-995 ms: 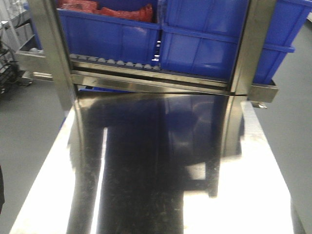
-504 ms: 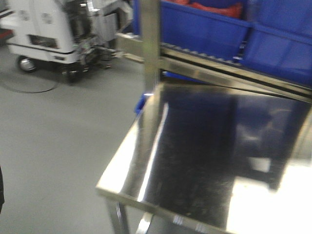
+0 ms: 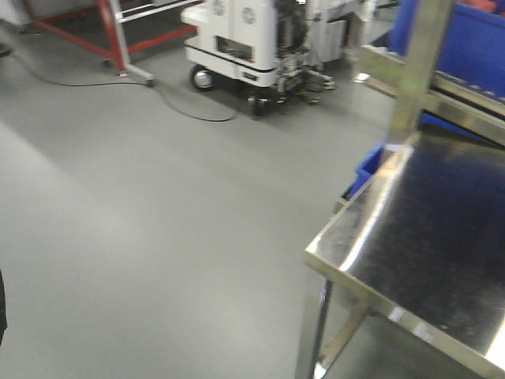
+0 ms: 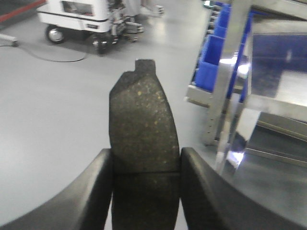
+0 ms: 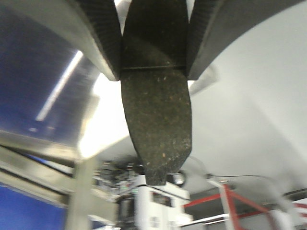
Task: Move and align brake pads A on conveyor
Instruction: 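Back away and turn the base from the steel table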
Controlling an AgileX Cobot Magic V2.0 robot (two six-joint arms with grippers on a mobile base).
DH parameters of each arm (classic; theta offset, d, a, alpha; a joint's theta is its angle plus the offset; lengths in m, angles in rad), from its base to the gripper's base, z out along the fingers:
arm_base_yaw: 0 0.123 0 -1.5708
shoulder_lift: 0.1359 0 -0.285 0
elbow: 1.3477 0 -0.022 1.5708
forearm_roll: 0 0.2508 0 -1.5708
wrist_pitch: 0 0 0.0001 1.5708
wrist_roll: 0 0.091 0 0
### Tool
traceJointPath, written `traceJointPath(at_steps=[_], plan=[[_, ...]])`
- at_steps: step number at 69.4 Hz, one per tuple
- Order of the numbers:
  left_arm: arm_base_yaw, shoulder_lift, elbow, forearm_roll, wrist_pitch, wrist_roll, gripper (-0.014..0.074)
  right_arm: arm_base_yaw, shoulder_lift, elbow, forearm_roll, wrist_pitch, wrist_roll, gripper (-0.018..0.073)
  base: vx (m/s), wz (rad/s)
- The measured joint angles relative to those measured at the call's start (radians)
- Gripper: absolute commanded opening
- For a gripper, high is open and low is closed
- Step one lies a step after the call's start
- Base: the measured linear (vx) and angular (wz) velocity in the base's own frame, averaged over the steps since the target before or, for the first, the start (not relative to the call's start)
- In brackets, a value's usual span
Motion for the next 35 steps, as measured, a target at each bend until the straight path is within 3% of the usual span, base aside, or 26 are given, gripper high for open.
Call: traceJointPath(at_steps=[35], plan=[[0.0, 0.0, 0.0, 0.0, 0.0, 0.0, -0.0006, 0.0, 0.0, 0.0, 0.0, 0.0, 0.0, -0.0004, -0.1, 0.74]])
